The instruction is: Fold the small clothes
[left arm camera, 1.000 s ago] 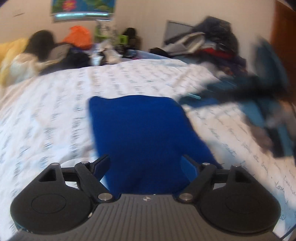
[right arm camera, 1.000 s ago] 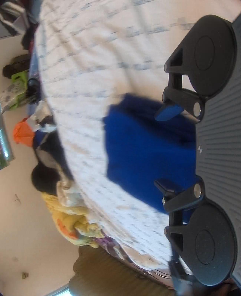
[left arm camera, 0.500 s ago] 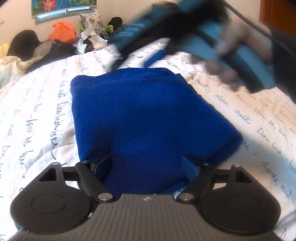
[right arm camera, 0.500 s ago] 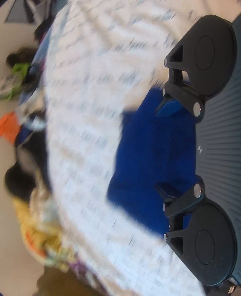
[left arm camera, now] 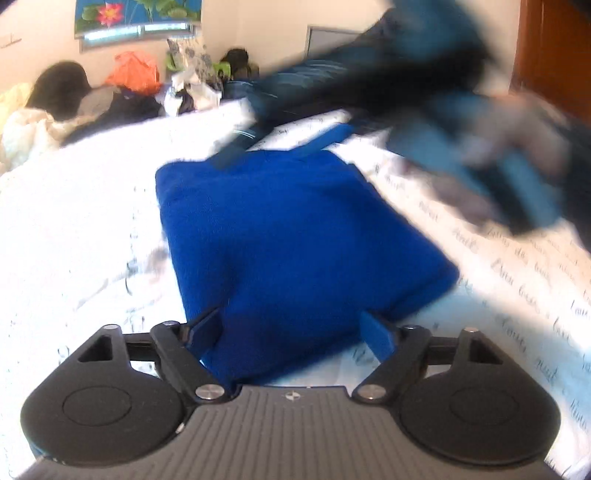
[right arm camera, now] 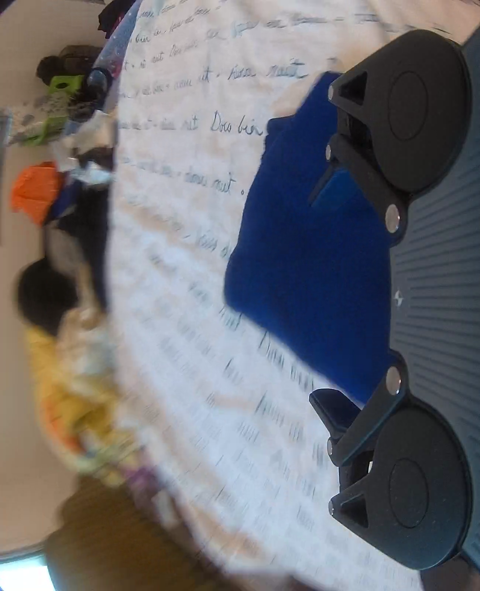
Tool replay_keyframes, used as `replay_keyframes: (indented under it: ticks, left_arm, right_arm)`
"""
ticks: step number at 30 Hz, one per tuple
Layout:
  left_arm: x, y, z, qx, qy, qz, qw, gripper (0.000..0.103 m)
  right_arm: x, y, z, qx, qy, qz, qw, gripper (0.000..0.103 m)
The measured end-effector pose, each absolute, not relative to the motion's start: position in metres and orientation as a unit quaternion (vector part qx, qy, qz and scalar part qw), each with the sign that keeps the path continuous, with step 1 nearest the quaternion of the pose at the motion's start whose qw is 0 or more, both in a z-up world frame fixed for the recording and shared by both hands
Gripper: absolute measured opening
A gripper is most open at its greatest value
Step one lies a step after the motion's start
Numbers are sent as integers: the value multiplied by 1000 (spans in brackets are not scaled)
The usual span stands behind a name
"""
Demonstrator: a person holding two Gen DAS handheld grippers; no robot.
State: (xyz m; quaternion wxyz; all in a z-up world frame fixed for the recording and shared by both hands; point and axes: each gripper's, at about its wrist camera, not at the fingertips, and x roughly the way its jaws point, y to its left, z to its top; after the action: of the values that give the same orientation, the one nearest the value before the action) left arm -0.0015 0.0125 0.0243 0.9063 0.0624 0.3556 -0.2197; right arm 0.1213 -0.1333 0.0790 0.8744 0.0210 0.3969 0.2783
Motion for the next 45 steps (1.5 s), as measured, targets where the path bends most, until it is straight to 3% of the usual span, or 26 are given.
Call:
replay_keyframes:
  ticks: [2, 5, 7, 10, 12, 13, 15, 16, 17, 18, 20, 22, 24, 26, 28, 29, 32, 35, 37, 40, 45]
  left_arm:
    - [5, 13, 17, 71, 354, -202, 910, 84]
    - [8, 30, 31, 10, 361, -195, 912, 84]
    - [10, 54, 39, -60, 366, -185, 910, 91]
    - [28, 86, 31, -180, 424, -176, 870, 82]
    - [36, 92, 27, -219, 437, -173, 855, 78]
    - [40, 90, 27, -224, 442, -173, 851, 73]
    - [47, 86, 26, -235, 458, -181, 838, 56]
    - [49, 81, 28, -227, 459, -173, 841, 50]
    - [54, 76, 28, -217, 470, -170, 839, 19]
    - [56, 72, 28, -205, 483, -162, 836, 11]
    - [49, 72, 41, -195, 468, -159, 847, 10]
    - [26, 71, 67, -163, 434, -175, 869, 10]
    - [1, 71, 81, -130, 420, -194, 877, 12]
    - [-19, 65, 72, -66, 429, -190, 881, 43]
    - [-24, 66, 55, -22, 421, -140, 896, 64]
    - [-23, 68, 53, -26, 410, -125, 903, 65]
    - [-9, 66, 69, -64, 376, -134, 915, 67]
    - [12, 27, 88, -7, 320, -157, 934, 72]
    - [33, -6, 81, 54, 311, -165, 935, 72]
    - [71, -25, 38, 79, 376, -162, 909, 76]
    - [77, -24, 24, 86, 346, -156, 921, 84]
  right_arm:
    - [104, -135, 50, -25, 429, 264, 864, 103]
    - [72, -141, 39, -82, 388, 263, 879, 103]
    - [60, -173, 58, 18, 392, 268, 880, 103]
    - [51, -232, 62, 167, 417, 227, 864, 103]
    - [51, -254, 45, 210, 459, 218, 835, 100]
    - [51, -259, 38, 217, 470, 216, 828, 94]
    - [52, -260, 30, 228, 477, 217, 820, 51]
    - [56, -257, 26, 233, 488, 223, 811, 39]
    - [60, -252, 24, 228, 492, 229, 809, 29]
    - [63, -246, 24, 217, 491, 233, 811, 25]
    - [67, -240, 29, 196, 500, 238, 809, 15]
    - [56, -241, 52, 179, 480, 262, 818, 13]
    - [32, -246, 75, 169, 458, 282, 826, 13]
    - [8, -247, 78, 154, 457, 292, 826, 17]
    - [-1, -244, 61, 127, 489, 289, 813, 41]
    - [-1, -246, 57, 125, 493, 278, 815, 55]
    - [13, -262, 72, 192, 433, 247, 845, 56]
    - [47, -245, 89, 185, 388, 256, 866, 63]
    - [81, -223, 84, 149, 405, 247, 868, 63]
    - [130, -191, 49, 94, 470, 215, 851, 62]
    - [145, -180, 36, 79, 435, 216, 871, 62]
